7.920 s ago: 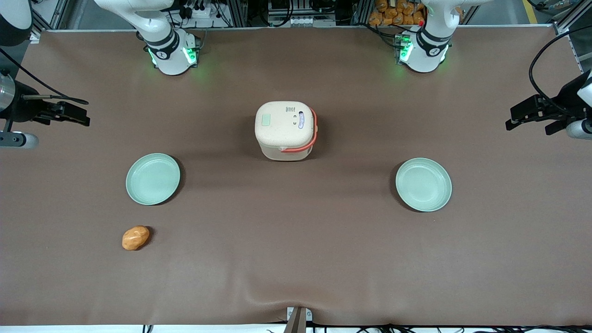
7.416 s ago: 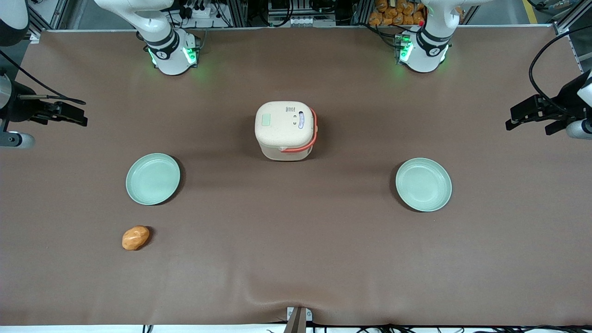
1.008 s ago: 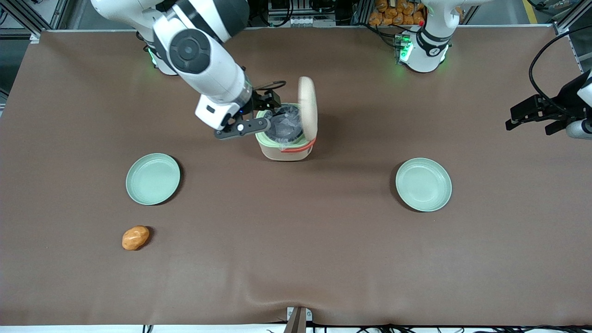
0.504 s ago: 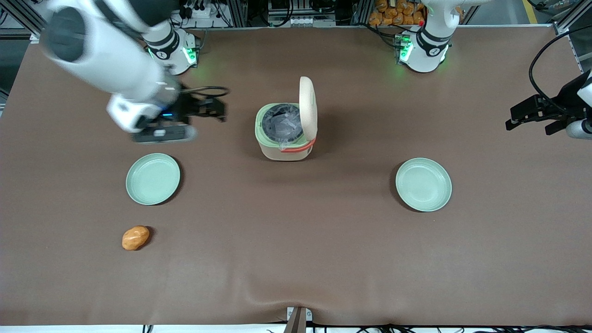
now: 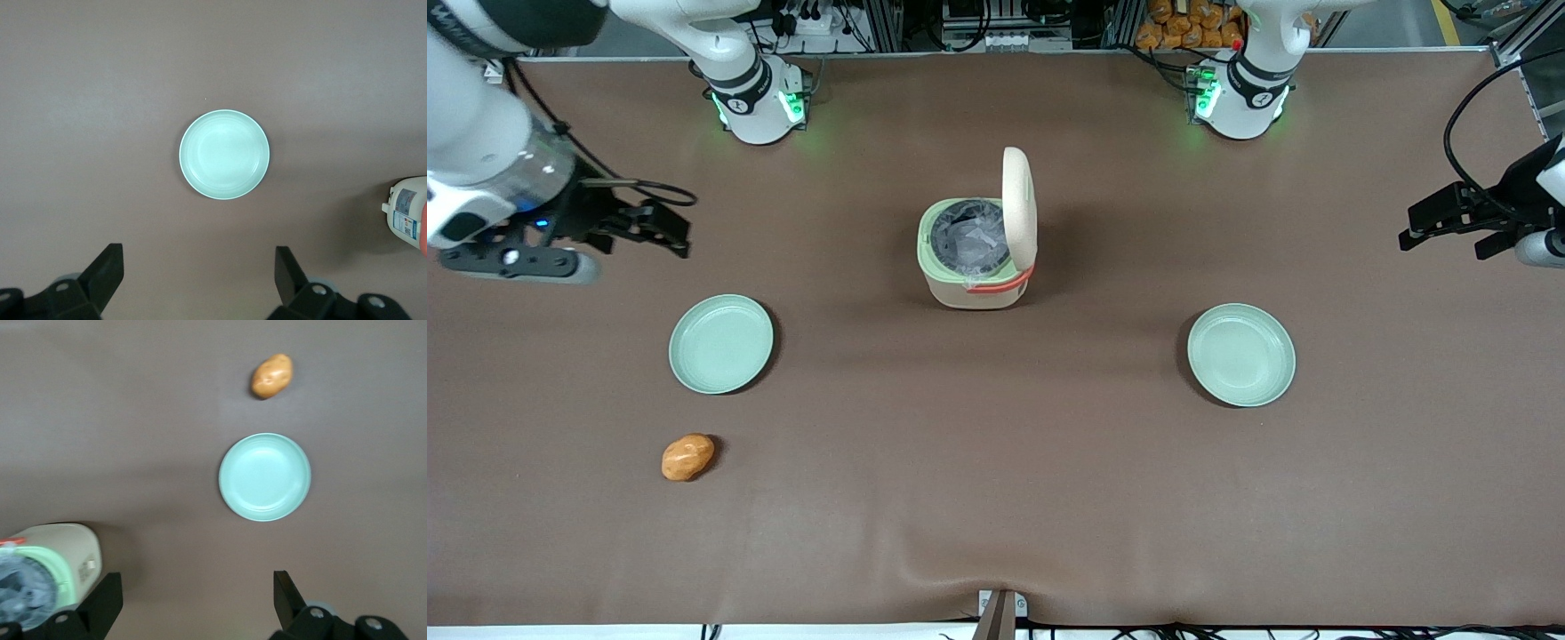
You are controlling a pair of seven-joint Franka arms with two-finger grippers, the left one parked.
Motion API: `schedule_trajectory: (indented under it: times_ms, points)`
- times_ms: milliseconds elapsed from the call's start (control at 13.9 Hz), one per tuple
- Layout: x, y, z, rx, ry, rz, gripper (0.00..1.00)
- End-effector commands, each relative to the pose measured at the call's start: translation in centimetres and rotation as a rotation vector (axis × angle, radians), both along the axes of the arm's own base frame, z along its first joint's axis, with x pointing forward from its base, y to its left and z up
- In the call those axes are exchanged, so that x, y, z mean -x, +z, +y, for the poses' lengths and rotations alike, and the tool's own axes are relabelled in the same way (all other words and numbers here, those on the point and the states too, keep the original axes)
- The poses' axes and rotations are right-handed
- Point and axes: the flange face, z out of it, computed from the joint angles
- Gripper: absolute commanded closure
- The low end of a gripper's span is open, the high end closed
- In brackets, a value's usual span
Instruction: Press rice cooker button with right arm
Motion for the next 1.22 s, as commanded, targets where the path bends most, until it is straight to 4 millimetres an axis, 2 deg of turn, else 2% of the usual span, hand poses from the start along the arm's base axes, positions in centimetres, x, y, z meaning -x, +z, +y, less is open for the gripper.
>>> schedule_trajectory:
  times_ms: [0,144,360,576,792,864,1152]
  points:
    - [1.0,1.2,-4.3,0.018,-0.012,0.002,0.00]
    - [1.1,1.6,-6.7,0.017,0.010,0.003,0.00]
    - [1.7,1.4,-9.2,0.018,-0.011,0.042,0.00]
    - [2.9,0.3,-10.5,0.018,-0.038,0.142,0.00]
    - [3.0,0.4,-11.1,0.013,-0.007,0.142,0.00]
    - [3.0,0.5,-12.2,0.010,-0.023,0.141,0.00]
    - [3.1,0.6,-12.4,0.010,-0.025,0.141,0.00]
